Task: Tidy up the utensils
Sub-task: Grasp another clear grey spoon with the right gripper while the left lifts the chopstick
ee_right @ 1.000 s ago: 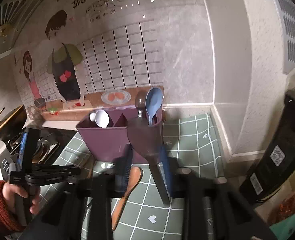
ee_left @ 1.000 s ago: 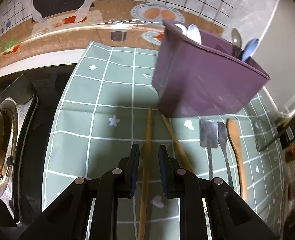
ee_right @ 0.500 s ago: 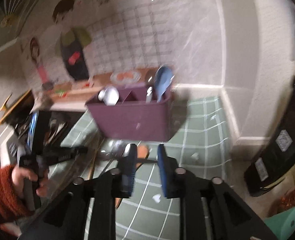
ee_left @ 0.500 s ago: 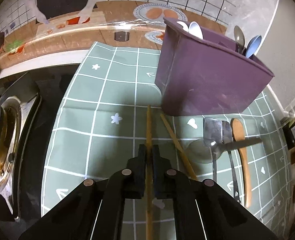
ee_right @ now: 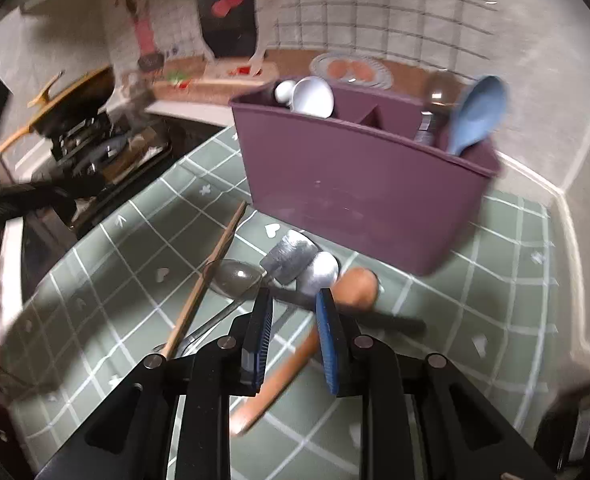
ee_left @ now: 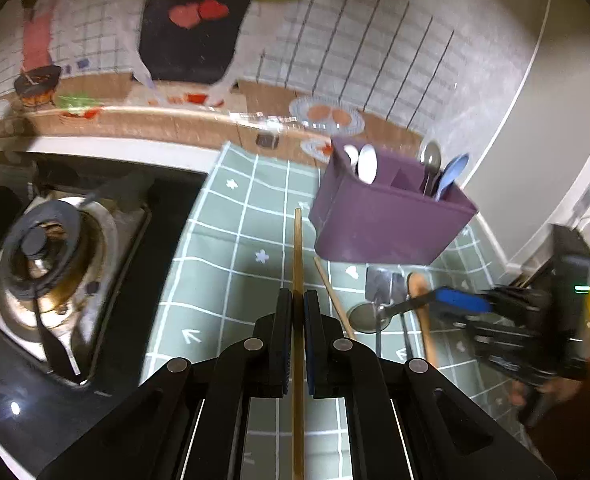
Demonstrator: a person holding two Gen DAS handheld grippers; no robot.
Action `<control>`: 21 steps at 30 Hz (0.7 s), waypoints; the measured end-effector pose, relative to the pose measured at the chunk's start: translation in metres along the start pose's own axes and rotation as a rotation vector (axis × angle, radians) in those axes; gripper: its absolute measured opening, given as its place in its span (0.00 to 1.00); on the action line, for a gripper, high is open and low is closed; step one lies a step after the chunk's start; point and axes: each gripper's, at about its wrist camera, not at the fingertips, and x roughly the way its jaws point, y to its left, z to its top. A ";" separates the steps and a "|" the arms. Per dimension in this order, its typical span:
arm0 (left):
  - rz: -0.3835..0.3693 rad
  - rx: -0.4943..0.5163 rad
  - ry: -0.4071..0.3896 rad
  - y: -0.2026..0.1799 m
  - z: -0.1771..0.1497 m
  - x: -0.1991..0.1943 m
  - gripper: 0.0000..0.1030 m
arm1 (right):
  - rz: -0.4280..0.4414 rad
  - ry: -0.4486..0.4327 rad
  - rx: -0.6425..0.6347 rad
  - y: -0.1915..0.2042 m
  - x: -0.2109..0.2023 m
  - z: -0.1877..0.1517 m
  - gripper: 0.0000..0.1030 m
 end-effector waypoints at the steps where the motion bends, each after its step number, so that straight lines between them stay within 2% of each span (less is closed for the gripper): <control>1: -0.001 -0.007 -0.009 0.002 0.001 -0.006 0.05 | -0.010 0.007 0.002 -0.002 0.005 0.003 0.21; 4: -0.010 -0.035 -0.032 0.006 0.001 -0.023 0.05 | -0.023 0.022 0.065 -0.020 0.021 0.008 0.21; 8: -0.011 -0.042 -0.054 0.005 0.000 -0.035 0.05 | 0.004 0.045 0.166 -0.041 0.027 -0.002 0.22; 11: -0.023 -0.054 -0.056 0.006 0.000 -0.036 0.05 | 0.034 0.053 0.212 -0.043 0.019 -0.013 0.22; 13: -0.033 -0.065 -0.054 0.007 0.000 -0.034 0.05 | 0.094 0.065 0.238 -0.037 0.013 -0.023 0.22; 16: -0.039 -0.061 -0.053 0.004 0.000 -0.033 0.06 | 0.143 0.073 0.187 -0.015 0.004 -0.031 0.22; 19: -0.046 -0.065 -0.053 0.003 0.000 -0.032 0.06 | 0.078 0.040 0.047 0.015 -0.004 -0.023 0.22; 21: -0.043 -0.069 -0.054 0.003 -0.001 -0.033 0.06 | 0.062 0.050 -0.016 0.027 -0.001 -0.014 0.22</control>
